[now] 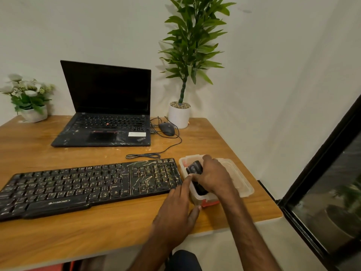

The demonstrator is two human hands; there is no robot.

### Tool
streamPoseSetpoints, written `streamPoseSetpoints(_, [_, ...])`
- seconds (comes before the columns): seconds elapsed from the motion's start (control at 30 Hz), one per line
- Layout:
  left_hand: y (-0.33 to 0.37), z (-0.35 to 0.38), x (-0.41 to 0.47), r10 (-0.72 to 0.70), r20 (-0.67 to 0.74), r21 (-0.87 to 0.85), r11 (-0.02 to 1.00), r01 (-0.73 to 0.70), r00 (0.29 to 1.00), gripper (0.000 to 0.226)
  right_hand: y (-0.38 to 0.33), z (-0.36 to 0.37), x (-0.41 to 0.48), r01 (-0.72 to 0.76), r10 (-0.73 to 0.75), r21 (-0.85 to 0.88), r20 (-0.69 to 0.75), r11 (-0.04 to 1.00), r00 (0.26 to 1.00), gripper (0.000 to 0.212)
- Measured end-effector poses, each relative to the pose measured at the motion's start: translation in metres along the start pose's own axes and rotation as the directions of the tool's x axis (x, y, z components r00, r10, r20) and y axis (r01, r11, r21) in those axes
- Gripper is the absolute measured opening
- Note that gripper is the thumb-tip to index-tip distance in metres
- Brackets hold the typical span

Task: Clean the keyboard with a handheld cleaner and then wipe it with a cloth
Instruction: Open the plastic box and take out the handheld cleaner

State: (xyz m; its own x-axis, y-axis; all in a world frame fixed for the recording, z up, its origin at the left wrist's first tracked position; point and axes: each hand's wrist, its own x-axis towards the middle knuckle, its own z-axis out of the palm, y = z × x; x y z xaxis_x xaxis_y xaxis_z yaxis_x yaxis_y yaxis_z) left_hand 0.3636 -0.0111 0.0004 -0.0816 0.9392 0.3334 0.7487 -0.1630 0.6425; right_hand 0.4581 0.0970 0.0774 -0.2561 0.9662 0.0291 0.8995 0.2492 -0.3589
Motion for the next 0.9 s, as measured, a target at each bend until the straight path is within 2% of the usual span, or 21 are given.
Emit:
streamPoseSetpoints(0.13, [-0.003,-0.001,-0.002,0.001,-0.002,-0.036,0.999,-0.001,1.0,0.081,0.007,-0.004,-0.005,0.052,-0.03,0.165,-0.134,0.985,0.99,0.057])
streamPoseSetpoints(0.2, [-0.005,-0.004,-0.001,-0.026,-0.004,-0.119,0.993,0.025,1.0,0.077,0.012,-0.008,-0.011,0.104,-0.031,0.346,-0.21,0.932,0.977,0.045])
streamPoseSetpoints(0.3, [-0.009,-0.011,-0.001,-0.133,-0.038,-0.426,0.899,0.104,0.99,0.052,0.016,-0.013,-0.02,0.08,0.03,0.642,-0.159,0.762,0.987,0.039])
streamPoseSetpoints(0.33, [-0.01,-0.015,-0.001,-0.178,-0.069,-0.545,0.831,0.112,0.982,0.043,0.014,-0.015,-0.024,0.053,0.041,0.74,-0.108,0.671,0.993,0.041])
streamPoseSetpoints(0.4, [-0.011,-0.022,-0.001,-0.272,-0.114,-0.723,0.682,0.107,0.956,0.039,0.011,-0.019,-0.033,0.005,-0.003,0.878,-0.004,0.479,1.0,0.041])
streamPoseSetpoints(0.43, [-0.013,-0.025,-0.002,-0.303,-0.121,-0.788,0.609,0.094,0.945,0.042,0.009,-0.02,-0.037,-0.004,-0.051,0.902,0.029,0.431,0.998,0.038])
streamPoseSetpoints(0.5, [-0.015,-0.03,-0.002,-0.308,-0.108,-0.856,0.512,0.069,0.945,0.064,0.009,-0.02,-0.045,0.023,-0.154,0.903,0.048,0.428,0.987,0.033])
streamPoseSetpoints(0.57, [-0.016,-0.033,-0.004,-0.246,-0.067,-0.86,0.505,0.069,0.967,0.094,0.009,-0.017,-0.051,0.071,-0.221,0.894,0.032,0.443,0.975,0.028])
streamPoseSetpoints(0.6, [-0.015,-0.033,-0.005,-0.203,-0.041,-0.859,0.508,0.069,0.978,0.1,0.008,-0.016,-0.053,0.08,-0.235,0.893,0.03,0.444,0.972,0.025])
streamPoseSetpoints(0.67, [-0.014,-0.033,-0.007,-0.14,-0.002,-0.863,0.501,0.069,0.99,0.097,0.007,-0.014,-0.055,0.061,-0.236,0.889,0.054,0.453,0.97,0.027])
streamPoseSetpoints(0.77, [-0.014,-0.034,-0.008,-0.138,-0.041,-0.869,0.493,0.033,0.99,0.072,0.002,-0.011,-0.057,0.015,-0.194,0.895,0.08,0.445,0.978,0.053])
streamPoseSetpoints(0.83, [-0.013,-0.036,-0.007,-0.18,-0.085,-0.881,0.474,0.011,0.98,0.066,-0.005,-0.007,-0.061,-0.006,-0.102,0.929,0.047,0.371,0.994,0.065])
streamPoseSetpoints(0.9, [-0.011,-0.035,-0.007,-0.208,-0.136,-0.882,0.47,-0.023,0.969,0.07,-0.016,0.002,-0.068,-0.026,0.009,0.971,0.024,0.236,1.0,0.063])
